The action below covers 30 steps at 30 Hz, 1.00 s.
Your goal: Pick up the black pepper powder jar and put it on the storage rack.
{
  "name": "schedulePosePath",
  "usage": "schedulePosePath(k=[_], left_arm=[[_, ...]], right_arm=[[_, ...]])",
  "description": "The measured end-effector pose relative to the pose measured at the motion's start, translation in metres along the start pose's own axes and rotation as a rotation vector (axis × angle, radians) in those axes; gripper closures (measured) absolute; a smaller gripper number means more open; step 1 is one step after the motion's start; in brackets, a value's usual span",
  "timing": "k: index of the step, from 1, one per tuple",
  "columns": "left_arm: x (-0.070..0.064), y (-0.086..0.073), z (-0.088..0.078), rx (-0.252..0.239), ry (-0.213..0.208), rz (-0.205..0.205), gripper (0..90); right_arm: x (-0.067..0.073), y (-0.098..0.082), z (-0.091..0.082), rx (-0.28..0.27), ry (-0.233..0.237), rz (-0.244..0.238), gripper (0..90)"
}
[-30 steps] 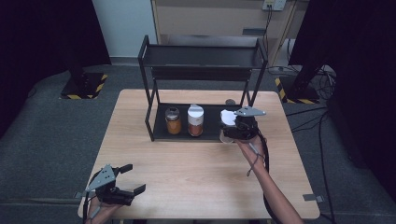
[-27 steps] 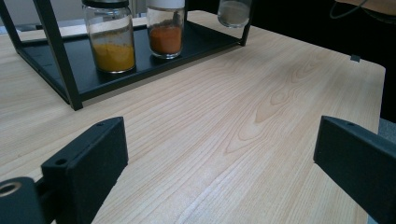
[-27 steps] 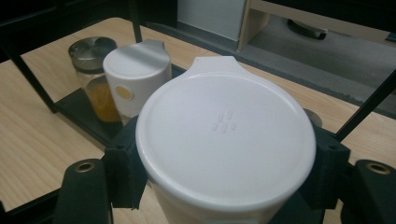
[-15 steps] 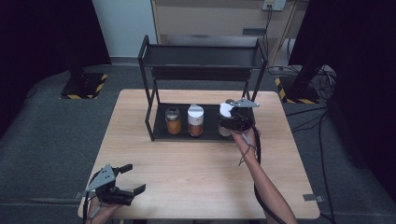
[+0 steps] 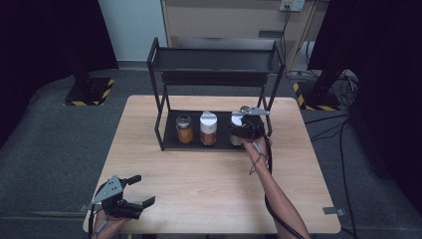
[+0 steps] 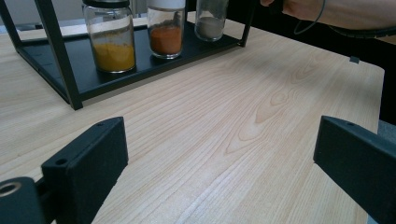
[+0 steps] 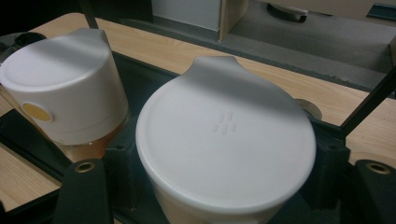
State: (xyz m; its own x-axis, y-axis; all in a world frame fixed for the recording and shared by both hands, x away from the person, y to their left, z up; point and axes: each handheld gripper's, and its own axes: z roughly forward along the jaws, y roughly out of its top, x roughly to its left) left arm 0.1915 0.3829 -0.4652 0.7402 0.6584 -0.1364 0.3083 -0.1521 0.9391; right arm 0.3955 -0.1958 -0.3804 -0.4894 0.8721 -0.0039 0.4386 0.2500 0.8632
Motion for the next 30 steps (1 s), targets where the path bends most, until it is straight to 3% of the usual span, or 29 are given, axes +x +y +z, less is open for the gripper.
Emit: schedulePosePath(k=[30], left_arm=[[0.0002,0.0001,0.0,0.001,-0.004,0.002,2.2]], right_arm=[[0.0029,-0.0094,0.0094,0.004,-0.001,0.011,30.4]])
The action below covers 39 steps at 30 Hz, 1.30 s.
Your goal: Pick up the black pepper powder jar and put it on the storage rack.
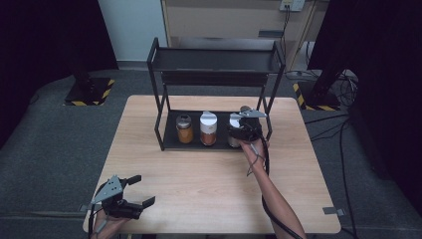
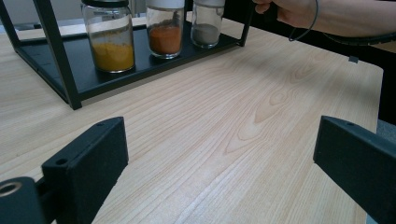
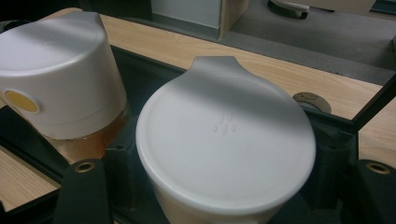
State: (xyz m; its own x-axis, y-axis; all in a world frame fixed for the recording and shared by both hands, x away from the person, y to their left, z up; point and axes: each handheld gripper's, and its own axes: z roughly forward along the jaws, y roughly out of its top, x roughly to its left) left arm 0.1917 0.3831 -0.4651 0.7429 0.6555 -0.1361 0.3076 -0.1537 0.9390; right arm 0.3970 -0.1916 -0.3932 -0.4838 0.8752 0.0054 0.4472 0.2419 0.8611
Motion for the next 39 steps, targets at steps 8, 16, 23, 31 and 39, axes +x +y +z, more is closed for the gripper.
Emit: schedulePosePath(k=[8,16,23,31,39], left_arm=[[0.0,0.0,0.0,0.001,0.0,0.001,2.2],[0.0,0.0,0.0,0.0,-0.001,0.003,2.2],[-0.001,0.0,0.0,-0.001,-0.001,0.004,2.2],[0.0,0.0,0.0,-0.001,-0.002,0.003,2.2],[0.0,-0.001,0.0,-0.011,-0.001,-0.005,2.0]], right_arm=[[-0.003,-0.004,-0.002,-0.016,0.012,0.01,28.0],[-0.007,-0.004,-0.008,-0.035,0.022,0.007,13.5],[-0.007,0.005,-0.016,-0.032,0.017,-0.035,10.3],[-0.01,0.017,-0.033,-0.057,0.026,-0.061,10.3],[-0.016,0.028,-0.046,-0.079,0.068,-0.076,10.4]])
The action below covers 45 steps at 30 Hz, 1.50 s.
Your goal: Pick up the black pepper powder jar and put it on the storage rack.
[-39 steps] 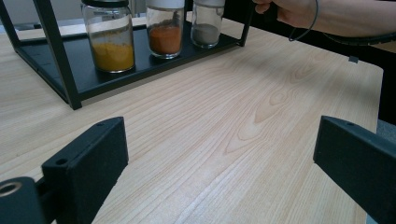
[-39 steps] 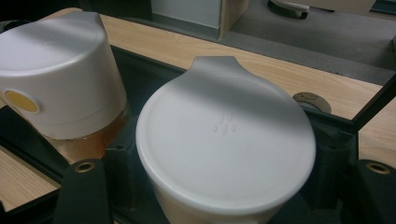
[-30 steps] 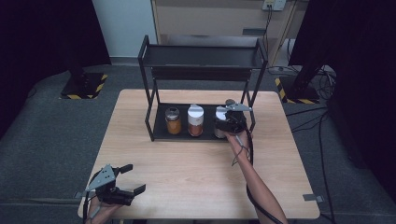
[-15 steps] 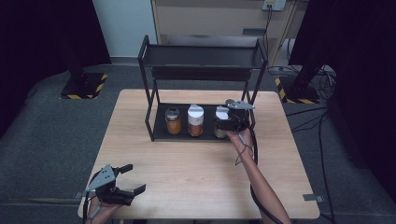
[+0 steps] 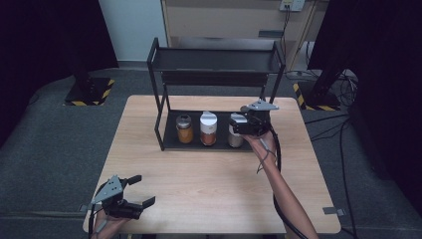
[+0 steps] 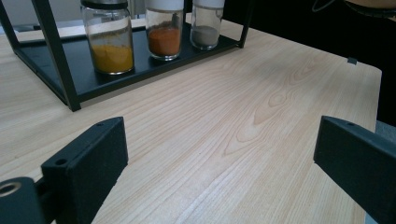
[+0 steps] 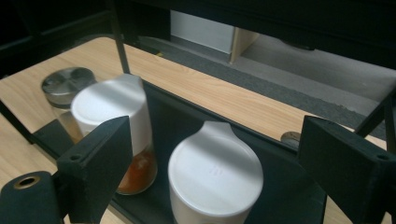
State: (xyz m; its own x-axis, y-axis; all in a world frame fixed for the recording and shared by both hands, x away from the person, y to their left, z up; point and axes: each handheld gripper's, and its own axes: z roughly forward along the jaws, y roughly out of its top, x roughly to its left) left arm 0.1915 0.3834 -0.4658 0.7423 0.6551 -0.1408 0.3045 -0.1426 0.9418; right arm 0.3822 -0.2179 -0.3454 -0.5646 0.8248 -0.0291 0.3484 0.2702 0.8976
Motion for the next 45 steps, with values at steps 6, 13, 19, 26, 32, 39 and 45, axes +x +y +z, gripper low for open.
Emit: schedulePosePath(k=[6,13,19,26,32,39,45], left_arm=[[0.001,-0.001,0.0,-0.007,-0.003,-0.005,1.9],[0.002,-0.003,0.0,-0.019,0.001,-0.017,1.9],[0.002,-0.003,0.0,-0.018,0.001,-0.016,2.0],[0.002,-0.002,0.0,-0.017,-0.001,-0.012,2.1],[0.002,-0.002,0.0,-0.012,-0.004,-0.012,2.0],[0.001,-0.002,0.0,-0.013,-0.004,-0.009,2.0],[0.001,-0.002,-0.001,-0.014,-0.002,-0.006,2.0]], right_arm=[[0.001,0.005,-0.012,-0.021,0.044,-0.033,10.5],[0.003,0.008,-0.026,-0.038,0.083,-0.065,10.4],[0.005,0.01,-0.038,-0.048,0.108,-0.097,10.5],[0.005,0.005,-0.05,-0.062,0.122,-0.098,10.5],[0.003,0.001,-0.06,-0.074,0.138,-0.101,10.4],[0.005,-0.001,-0.078,-0.092,0.151,-0.112,10.3],[0.007,-0.006,-0.097,-0.1,0.159,-0.127,10.1]])
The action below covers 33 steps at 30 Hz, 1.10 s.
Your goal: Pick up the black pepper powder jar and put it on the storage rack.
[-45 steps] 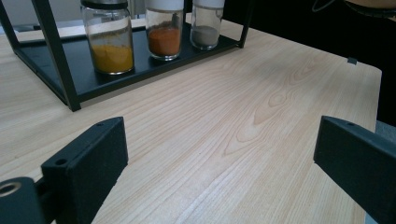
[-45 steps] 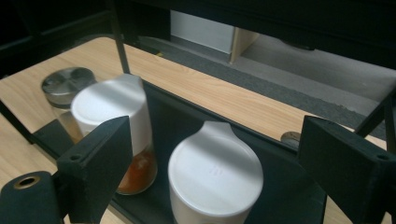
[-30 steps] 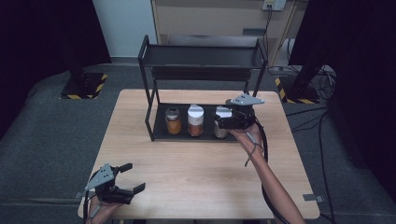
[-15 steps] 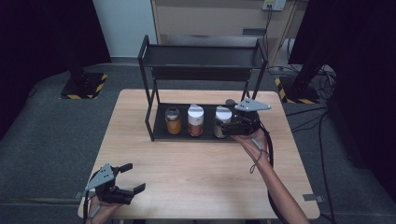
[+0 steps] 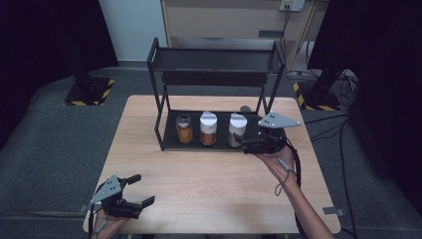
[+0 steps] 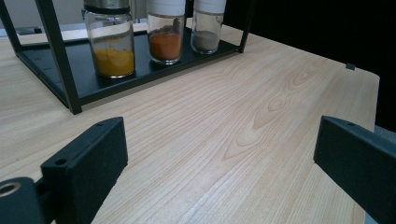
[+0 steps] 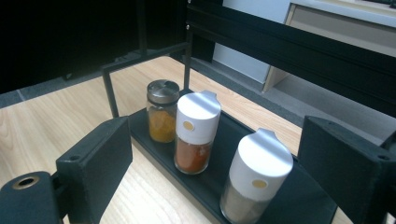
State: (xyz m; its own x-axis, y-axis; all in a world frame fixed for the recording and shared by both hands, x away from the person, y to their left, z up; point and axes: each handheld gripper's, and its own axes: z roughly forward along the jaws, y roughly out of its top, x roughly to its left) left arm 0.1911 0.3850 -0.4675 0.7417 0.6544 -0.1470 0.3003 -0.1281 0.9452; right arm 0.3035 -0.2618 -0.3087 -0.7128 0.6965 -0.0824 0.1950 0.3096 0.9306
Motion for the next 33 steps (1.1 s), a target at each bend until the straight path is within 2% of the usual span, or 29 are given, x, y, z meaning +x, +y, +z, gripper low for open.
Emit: schedulePosePath(k=[9,17,24,33], left_arm=[[-0.001,0.0,0.0,-0.001,0.004,0.003,2.0],[-0.001,0.0,-0.001,-0.004,0.006,0.002,2.0],[-0.001,0.0,-0.001,-0.005,0.011,0.002,2.1],[-0.001,-0.001,-0.002,-0.013,0.011,0.0,2.0]], right_arm=[[0.003,-0.016,-0.033,-0.025,0.014,0.011,10.1],[0.008,-0.033,-0.06,-0.045,0.008,0.027,10.1],[0.014,-0.051,-0.084,-0.046,-0.006,0.034,10.0],[0.017,-0.077,-0.108,-0.034,-0.038,0.069,9.8]])
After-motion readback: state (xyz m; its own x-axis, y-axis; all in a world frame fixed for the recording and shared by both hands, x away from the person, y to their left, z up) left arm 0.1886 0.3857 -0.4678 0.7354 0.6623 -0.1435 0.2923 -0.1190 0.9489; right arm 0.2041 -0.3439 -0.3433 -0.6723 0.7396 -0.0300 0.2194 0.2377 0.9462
